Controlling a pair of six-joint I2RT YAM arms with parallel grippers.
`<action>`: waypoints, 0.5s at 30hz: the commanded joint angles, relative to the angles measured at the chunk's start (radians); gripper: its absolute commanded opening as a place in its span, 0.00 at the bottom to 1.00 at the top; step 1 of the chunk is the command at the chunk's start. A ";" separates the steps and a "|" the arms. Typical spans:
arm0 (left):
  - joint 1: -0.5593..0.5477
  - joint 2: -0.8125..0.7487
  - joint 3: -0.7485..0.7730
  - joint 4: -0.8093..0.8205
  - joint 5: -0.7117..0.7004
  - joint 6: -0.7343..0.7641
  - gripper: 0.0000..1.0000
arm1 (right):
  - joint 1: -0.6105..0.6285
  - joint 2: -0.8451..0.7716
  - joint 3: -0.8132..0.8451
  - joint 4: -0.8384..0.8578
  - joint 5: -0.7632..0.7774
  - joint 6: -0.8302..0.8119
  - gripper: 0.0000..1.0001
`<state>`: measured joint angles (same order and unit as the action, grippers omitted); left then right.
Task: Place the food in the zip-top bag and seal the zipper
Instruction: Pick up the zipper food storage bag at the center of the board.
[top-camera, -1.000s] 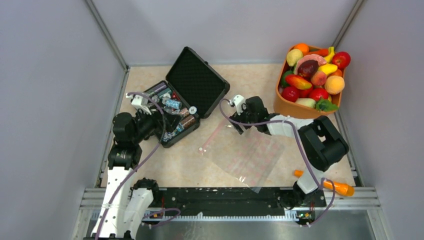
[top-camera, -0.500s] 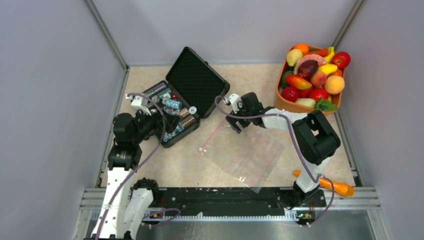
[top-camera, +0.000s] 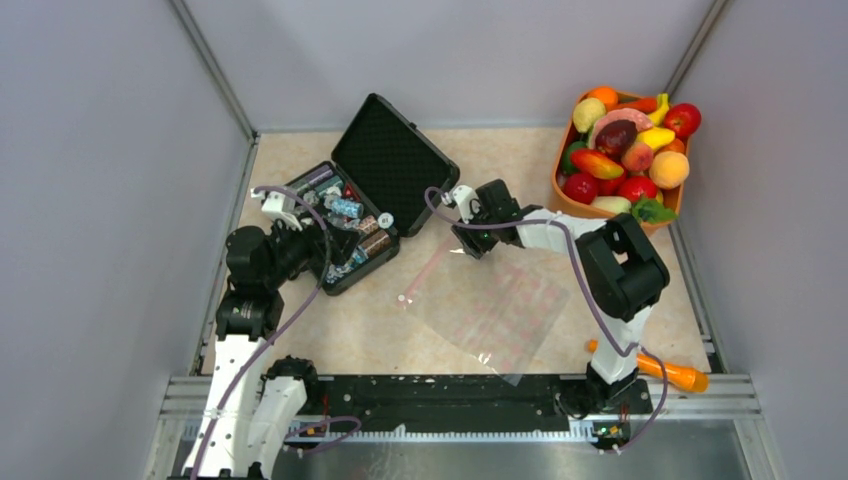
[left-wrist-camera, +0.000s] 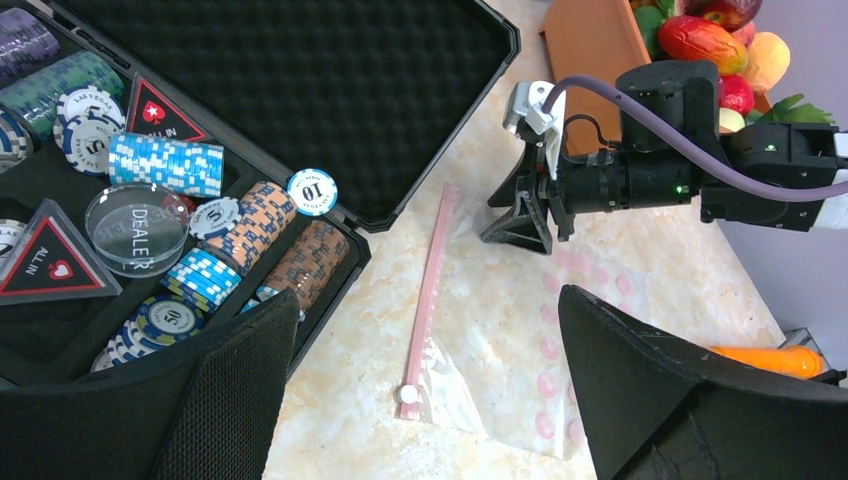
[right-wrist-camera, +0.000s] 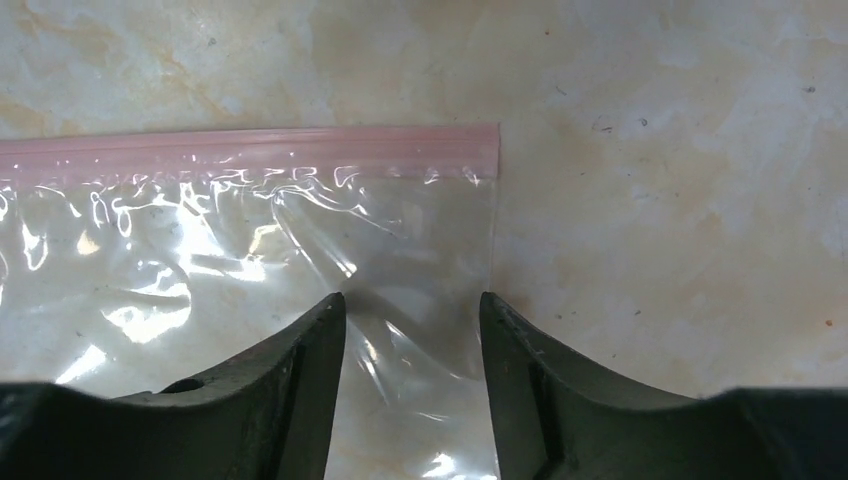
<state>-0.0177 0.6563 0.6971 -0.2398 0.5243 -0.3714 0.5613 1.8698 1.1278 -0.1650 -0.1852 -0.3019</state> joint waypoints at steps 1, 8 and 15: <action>0.000 -0.004 0.000 0.033 -0.014 0.009 0.99 | 0.016 -0.011 -0.039 -0.021 0.061 0.001 0.43; -0.001 -0.005 -0.006 0.039 -0.012 -0.004 0.99 | 0.032 -0.029 -0.063 0.001 0.085 -0.004 0.11; -0.002 0.005 -0.013 0.050 0.020 -0.014 0.99 | 0.032 -0.220 -0.234 0.242 0.023 -0.049 0.00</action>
<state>-0.0177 0.6571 0.6949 -0.2394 0.5163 -0.3729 0.5865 1.7897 0.9985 -0.0566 -0.1215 -0.3157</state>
